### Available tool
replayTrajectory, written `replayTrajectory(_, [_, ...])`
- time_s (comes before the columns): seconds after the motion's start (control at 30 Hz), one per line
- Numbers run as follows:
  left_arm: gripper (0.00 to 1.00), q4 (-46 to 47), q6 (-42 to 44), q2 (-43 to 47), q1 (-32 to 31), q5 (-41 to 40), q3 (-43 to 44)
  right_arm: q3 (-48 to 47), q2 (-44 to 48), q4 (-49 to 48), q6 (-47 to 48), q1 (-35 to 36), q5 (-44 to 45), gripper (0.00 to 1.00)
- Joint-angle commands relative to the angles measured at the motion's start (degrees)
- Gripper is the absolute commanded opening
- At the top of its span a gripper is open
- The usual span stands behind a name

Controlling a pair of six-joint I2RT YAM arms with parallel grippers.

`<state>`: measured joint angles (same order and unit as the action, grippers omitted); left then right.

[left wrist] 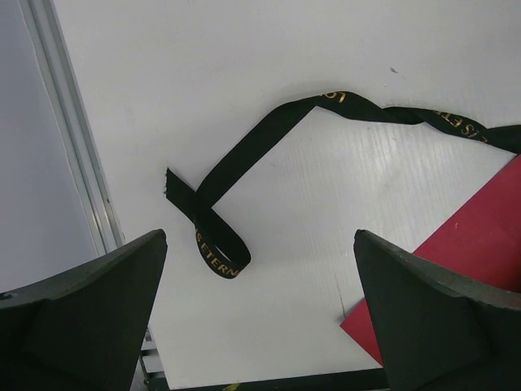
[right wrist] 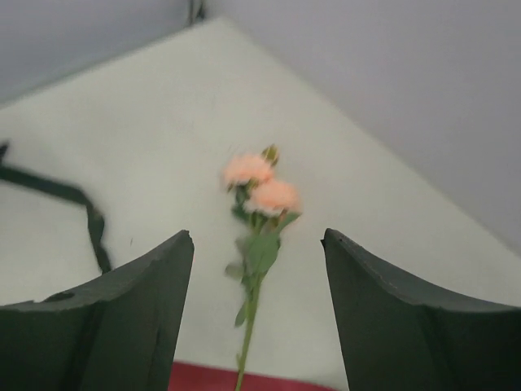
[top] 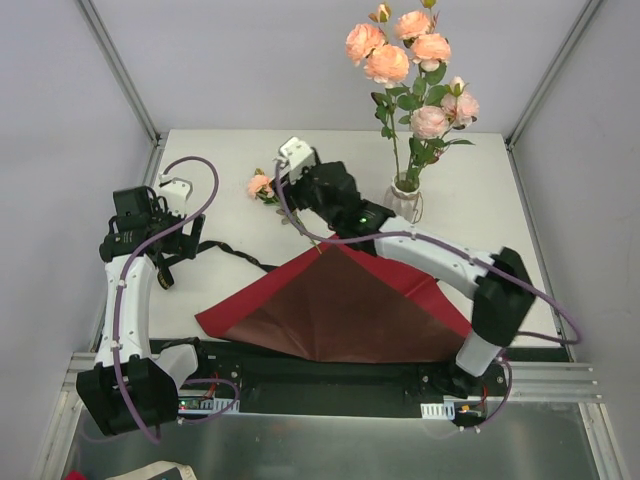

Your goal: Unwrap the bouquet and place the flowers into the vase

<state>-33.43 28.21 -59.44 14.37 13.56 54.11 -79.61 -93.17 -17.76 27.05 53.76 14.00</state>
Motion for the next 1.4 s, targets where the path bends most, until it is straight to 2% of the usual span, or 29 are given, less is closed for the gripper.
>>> replayTrajectory(0.0, [0.99, -0.6, 1.5, 1.5, 0.6, 2.1, -0.5, -7.3, -10.2, 24.7, -6.1, -1.8, -13.0, 0.68])
replayTrajectory(0.13, [0.99, -0.6, 1.7, 1.3, 0.6, 2.1, -0.8, -16.6, -19.6, 34.0, -8.6, -4.8, -17.7, 0.67])
replayTrajectory(0.37, [0.99, -0.6, 1.9, 0.5, 0.6, 2.6, -0.9, -24.8, -28.3, 39.1, -10.3, -9.0, -19.8, 0.66])
replayTrajectory(0.63, [0.99, -0.6, 1.5, -1.3, 0.6, 3.8, -0.7, -34.6, -37.2, 45.6, -9.0, -10.3, -22.0, 0.61])
replayTrajectory(0.73, [0.99, -0.6, 1.1, -1.5, 0.6, 4.4, -0.3, -36.7, -39.4, 47.8, -9.2, -10.2, -21.4, 0.57])
replayTrajectory(1.37, [0.99, -2.2, 0.4, 0.6, 0.5, 6.8, 1.1, -41.0, -45.5, 49.6, -9.4, -10.5, -20.6, 0.51])
